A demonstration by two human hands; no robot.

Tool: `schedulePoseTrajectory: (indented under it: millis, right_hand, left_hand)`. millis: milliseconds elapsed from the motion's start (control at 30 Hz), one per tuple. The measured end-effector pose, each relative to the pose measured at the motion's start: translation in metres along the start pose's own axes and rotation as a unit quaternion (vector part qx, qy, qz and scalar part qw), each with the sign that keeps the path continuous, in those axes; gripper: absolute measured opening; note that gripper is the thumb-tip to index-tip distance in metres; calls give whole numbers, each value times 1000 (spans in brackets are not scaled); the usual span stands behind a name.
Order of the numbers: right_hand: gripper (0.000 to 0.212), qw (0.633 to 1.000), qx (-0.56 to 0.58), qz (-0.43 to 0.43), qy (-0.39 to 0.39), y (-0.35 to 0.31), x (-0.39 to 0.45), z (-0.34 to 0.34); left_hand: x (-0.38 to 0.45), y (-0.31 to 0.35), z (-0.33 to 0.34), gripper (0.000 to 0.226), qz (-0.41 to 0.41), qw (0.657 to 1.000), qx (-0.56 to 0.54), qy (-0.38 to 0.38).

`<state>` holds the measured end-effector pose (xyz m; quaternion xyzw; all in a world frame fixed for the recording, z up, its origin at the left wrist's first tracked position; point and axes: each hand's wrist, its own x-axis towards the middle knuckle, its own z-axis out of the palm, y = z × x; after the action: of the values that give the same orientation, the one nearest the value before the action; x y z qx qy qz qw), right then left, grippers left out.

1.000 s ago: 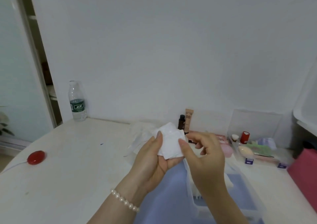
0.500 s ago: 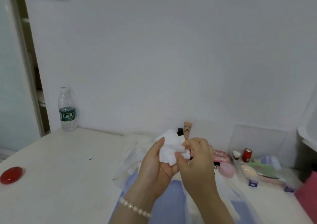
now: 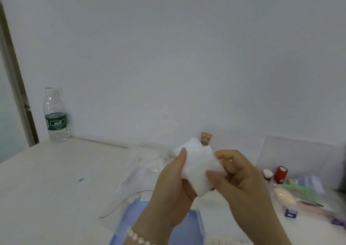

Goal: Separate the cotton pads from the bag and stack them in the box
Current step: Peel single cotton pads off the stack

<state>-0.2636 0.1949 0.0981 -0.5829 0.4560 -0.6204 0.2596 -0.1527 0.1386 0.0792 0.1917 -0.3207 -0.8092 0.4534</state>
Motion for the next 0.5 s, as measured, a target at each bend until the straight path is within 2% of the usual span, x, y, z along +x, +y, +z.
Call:
schedulePoseTrajectory:
  millis: [67,100,267,400,500]
  right_hand:
    - [47,997,-15,43,-63,1,1,-2]
    - [50,995,-45,45,-71,0,1,-2]
    - [38,988,-153,19,-1,10,1,-4]
    - [33,989,-143,-19,33,17,4,-3]
    - [42,994,-103,-18,33,15,4,5]
  left_hand:
    - [3,-4,-1,49,-21,999,28,-25]
    - [2,-4,-2,47,-30,998,37,-38]
    - [5,-6,-7,44,-69,995,17,-71]
    - [10,-6,-11,47,-57,996,-11,-69]
    - [11,-5,-14,51,-53,996,0,-78]
